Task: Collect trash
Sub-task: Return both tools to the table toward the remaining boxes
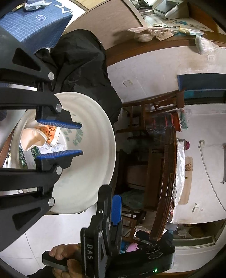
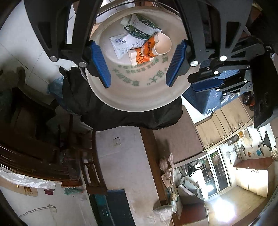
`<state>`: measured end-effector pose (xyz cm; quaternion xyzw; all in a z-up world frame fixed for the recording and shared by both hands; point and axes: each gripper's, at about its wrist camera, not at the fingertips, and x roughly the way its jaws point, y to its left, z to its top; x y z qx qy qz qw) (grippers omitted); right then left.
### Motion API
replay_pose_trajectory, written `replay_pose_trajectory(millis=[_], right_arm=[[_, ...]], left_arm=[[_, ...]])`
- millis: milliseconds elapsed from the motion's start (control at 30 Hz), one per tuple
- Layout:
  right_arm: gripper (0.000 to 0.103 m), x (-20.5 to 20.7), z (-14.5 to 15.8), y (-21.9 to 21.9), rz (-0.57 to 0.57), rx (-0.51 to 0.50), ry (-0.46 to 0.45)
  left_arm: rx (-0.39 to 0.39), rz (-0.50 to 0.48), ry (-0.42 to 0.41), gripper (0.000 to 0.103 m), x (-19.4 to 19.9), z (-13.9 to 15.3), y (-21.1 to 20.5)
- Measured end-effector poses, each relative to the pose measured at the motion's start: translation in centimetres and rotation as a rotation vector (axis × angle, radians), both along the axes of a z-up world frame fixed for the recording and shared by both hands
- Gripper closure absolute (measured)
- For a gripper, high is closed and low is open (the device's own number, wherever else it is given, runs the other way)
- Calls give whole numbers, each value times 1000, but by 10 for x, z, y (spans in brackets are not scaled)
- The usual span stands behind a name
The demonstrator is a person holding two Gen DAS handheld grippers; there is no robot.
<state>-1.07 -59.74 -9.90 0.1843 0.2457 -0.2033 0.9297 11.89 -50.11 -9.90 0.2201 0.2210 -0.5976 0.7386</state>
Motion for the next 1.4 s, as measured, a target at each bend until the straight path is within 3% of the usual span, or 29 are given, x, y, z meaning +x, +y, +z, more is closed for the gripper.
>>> replay_pose_trajectory(millis=[233,333,567,800,933,1100,1400], right_arm=[[40,0,1,6,-4,-25,14],[29,-1,1,9,-4,-20,5],[28,7,10,29,36,-28,-17],[27,33,22,60,106,-81,-22],[26,47,24,80,144,-108,-23],[26,71,19,109,214,-114,-8],[26,137,-6,180,396,-114,60]], left_arm=[[-2,50,-46,77,-3,4,5],[1,95,-88,77,-2,6,11],[-5,193,-138,77,9,11,35],[-17,281,-130,77,26,16,70],[-16,333,-158,77,33,15,98],[-25,410,-129,74,49,14,140],[4,639,-116,72,92,-2,234]])
